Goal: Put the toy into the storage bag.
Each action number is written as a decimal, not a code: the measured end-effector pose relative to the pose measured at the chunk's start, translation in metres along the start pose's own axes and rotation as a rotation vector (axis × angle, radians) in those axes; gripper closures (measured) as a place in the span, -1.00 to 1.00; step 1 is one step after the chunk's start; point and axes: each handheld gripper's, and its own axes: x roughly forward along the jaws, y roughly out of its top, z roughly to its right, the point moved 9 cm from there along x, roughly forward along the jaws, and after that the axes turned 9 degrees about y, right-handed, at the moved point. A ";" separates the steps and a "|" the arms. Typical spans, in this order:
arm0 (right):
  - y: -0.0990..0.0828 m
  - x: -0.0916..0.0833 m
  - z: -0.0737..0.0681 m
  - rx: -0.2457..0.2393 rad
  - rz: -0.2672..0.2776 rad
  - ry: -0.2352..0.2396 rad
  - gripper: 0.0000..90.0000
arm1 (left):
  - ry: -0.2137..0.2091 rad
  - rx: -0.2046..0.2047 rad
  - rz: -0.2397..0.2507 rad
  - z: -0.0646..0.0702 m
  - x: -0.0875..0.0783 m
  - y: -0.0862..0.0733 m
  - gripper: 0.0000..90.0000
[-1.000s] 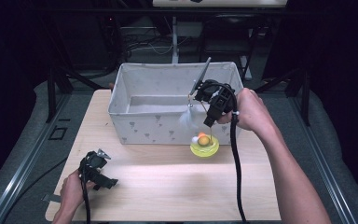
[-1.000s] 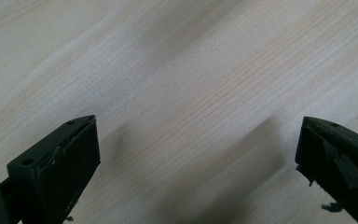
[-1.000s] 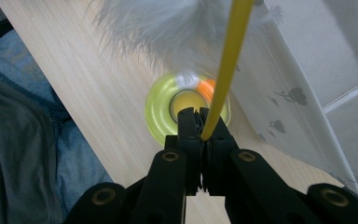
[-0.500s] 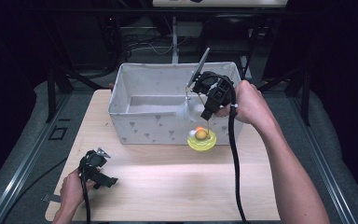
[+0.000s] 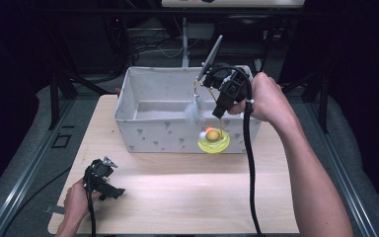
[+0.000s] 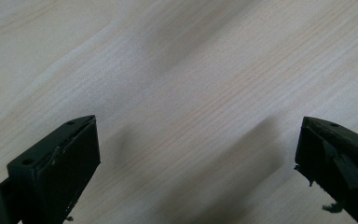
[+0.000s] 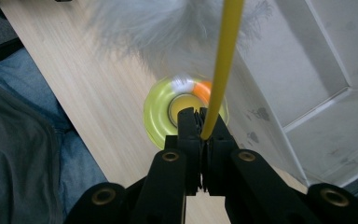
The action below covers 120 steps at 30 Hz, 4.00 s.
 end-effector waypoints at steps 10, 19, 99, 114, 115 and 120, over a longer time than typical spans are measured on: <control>0.006 -0.017 0.001 0.001 0.030 -0.005 0.96 | 0.008 0.016 0.005 0.002 -0.003 0.001 -1.00; 0.010 -0.026 0.011 0.017 0.039 -0.025 0.96 | 0.005 0.027 -0.004 0.003 -0.001 0.001 -1.00; 0.019 0.000 0.152 0.331 0.200 -0.209 0.96 | 0.027 0.041 -0.004 0.002 -0.003 0.000 -1.00; -0.013 0.046 0.166 0.368 0.158 -0.172 0.96 | 0.040 0.057 -0.008 0.006 -0.003 0.001 -1.00; -0.015 0.048 0.167 0.370 0.156 -0.172 0.96 | 0.037 0.052 -0.007 0.006 -0.002 0.002 -1.00; -0.028 0.056 0.169 0.387 0.128 -0.172 0.96 | 0.039 0.061 -0.016 0.006 -0.002 0.001 -1.00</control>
